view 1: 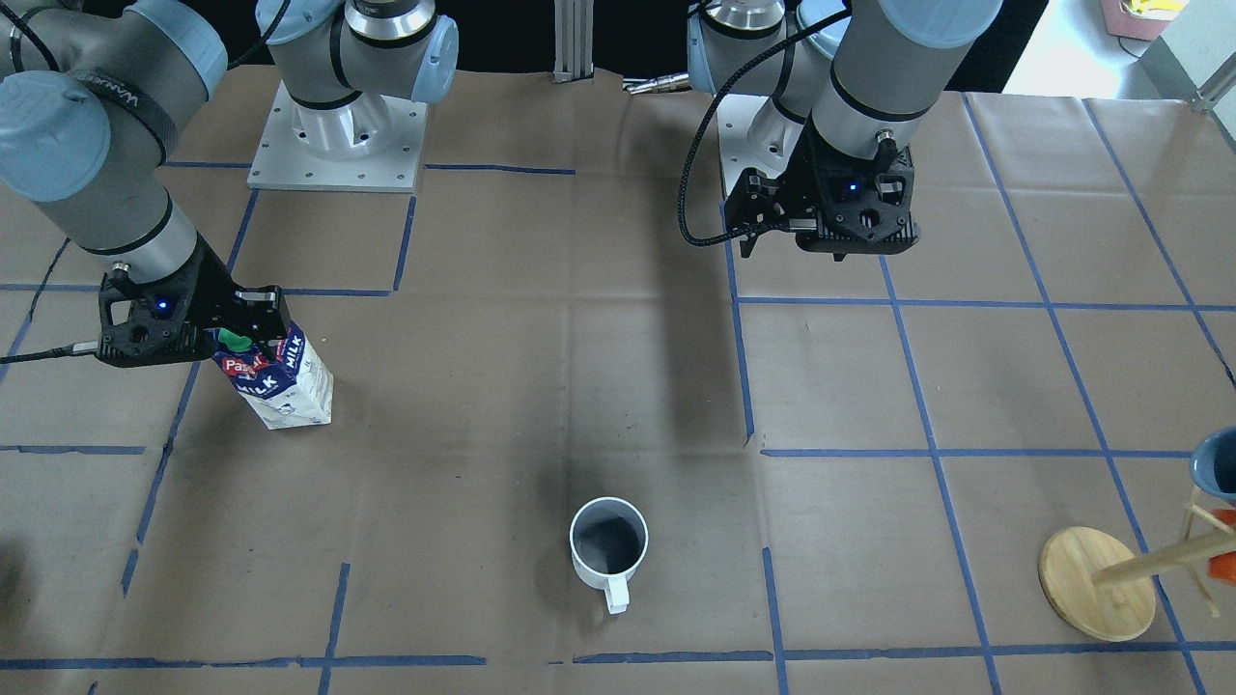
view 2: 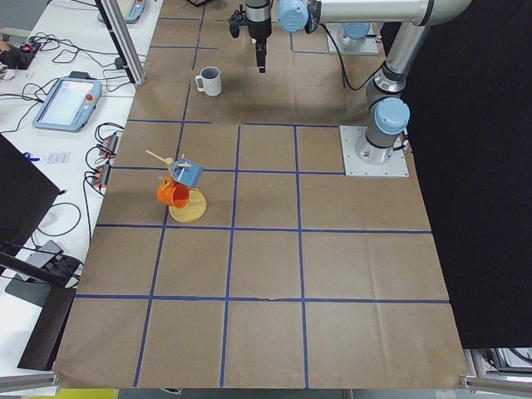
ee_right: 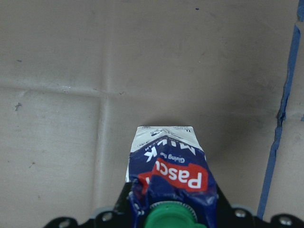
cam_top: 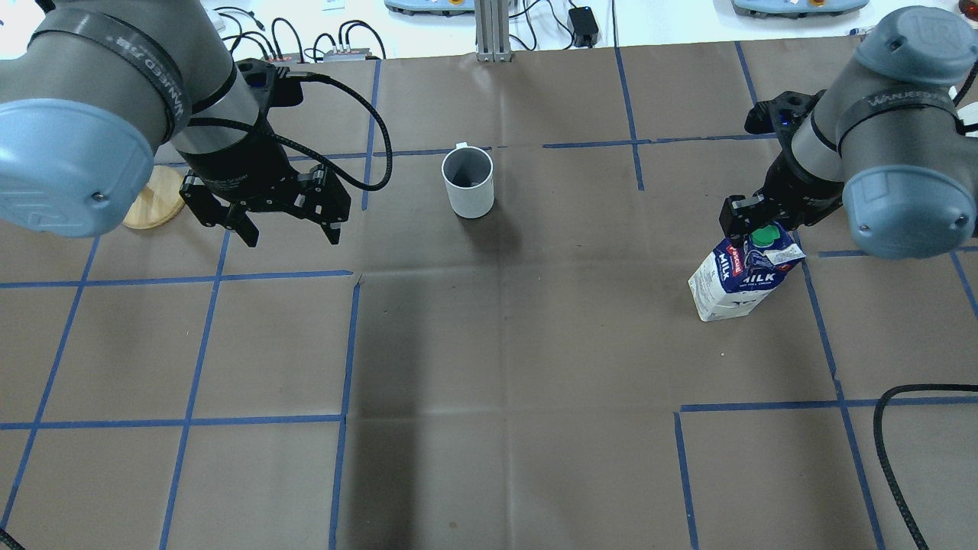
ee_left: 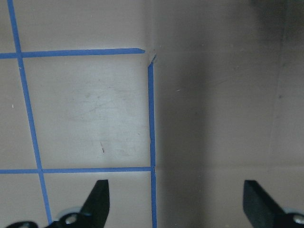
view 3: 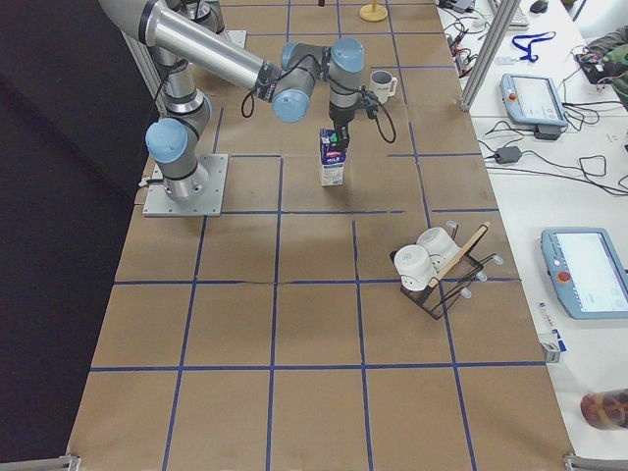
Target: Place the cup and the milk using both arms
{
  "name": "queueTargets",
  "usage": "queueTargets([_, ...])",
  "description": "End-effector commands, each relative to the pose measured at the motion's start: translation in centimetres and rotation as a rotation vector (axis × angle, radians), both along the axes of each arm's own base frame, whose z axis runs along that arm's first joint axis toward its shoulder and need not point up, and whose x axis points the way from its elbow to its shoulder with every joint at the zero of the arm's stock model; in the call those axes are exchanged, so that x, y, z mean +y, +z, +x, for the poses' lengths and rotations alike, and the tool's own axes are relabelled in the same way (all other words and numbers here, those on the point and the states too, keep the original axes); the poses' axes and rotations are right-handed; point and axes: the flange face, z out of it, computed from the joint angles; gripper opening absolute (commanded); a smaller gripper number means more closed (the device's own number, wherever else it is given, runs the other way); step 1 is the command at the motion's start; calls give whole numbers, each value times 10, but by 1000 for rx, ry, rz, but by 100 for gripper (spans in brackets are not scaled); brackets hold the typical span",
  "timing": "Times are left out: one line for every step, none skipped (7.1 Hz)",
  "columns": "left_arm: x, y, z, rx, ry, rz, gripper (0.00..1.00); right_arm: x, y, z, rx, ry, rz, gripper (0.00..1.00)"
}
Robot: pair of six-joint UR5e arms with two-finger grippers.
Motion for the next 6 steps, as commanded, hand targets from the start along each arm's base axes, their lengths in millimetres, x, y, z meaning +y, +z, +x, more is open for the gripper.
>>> queueTargets([-3,-10,-1,0,-2,19,100,-2,6,0,3,-3,-13,50])
queueTargets([1,-8,-1,0,-4,16,100,-3,7,-1,3,-3,-14,50])
queueTargets([2,-9,0,0,-2,18,100,-7,15,-2,7,-3,-31,49])
queueTargets([2,-11,-1,0,-4,22,100,-15,34,-2,11,-13,-51,49])
queueTargets([2,-11,0,0,-2,22,100,-19,57,-3,7,-13,-24,49])
queueTargets([2,-10,-1,0,-2,21,100,-27,88,-5,5,-15,-8,49])
